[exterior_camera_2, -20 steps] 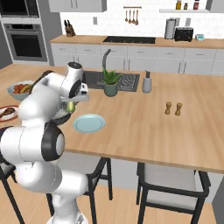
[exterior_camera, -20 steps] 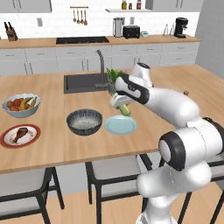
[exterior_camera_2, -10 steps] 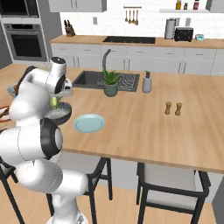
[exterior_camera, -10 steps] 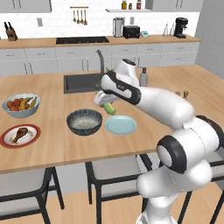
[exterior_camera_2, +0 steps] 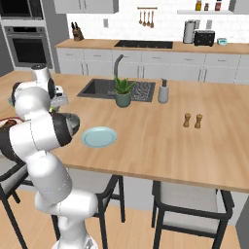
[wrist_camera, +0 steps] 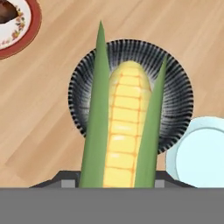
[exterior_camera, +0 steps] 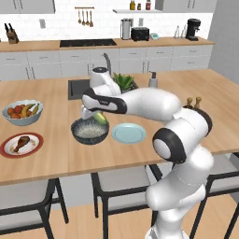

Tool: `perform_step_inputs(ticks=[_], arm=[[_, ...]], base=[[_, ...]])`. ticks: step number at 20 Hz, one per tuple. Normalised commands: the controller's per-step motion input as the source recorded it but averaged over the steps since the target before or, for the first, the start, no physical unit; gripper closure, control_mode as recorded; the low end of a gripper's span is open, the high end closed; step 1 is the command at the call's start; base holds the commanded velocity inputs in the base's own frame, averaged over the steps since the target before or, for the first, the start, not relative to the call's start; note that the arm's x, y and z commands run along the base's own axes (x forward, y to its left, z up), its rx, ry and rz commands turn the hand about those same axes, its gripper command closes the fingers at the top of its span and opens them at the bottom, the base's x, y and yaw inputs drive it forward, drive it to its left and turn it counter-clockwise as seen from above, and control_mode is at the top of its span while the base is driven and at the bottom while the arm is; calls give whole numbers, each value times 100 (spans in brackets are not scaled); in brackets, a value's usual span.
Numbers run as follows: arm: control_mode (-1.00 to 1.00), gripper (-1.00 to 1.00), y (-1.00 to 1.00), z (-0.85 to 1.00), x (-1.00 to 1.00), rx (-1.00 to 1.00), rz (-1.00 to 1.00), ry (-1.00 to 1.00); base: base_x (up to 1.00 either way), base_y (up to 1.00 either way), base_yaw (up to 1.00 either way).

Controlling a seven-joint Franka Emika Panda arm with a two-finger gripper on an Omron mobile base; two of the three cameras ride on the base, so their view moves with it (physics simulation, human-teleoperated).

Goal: Pick the chicken drumstick and corn from their plates and place them in the bowl. Then put the bowl in the fridge.

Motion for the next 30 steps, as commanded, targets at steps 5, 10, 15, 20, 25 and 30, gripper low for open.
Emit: perform_step_inputs(ticks=[5,10,15,20,25,30], arm=[[-100,100,0,-33,36,0,0,2],[-100,100,0,-24,31,-1,0,0],[-100,100,0,-19,29,0,0,0],[-100,100,2,-22,7,-1,0,0],[-100,100,0,-43,3,0,0,0],[-100,100,0,-32,16,0,0,0]], base=[[0,0,0],[0,0,0],[0,0,0],[0,0,0],[0,0,0],[0,0,0]])
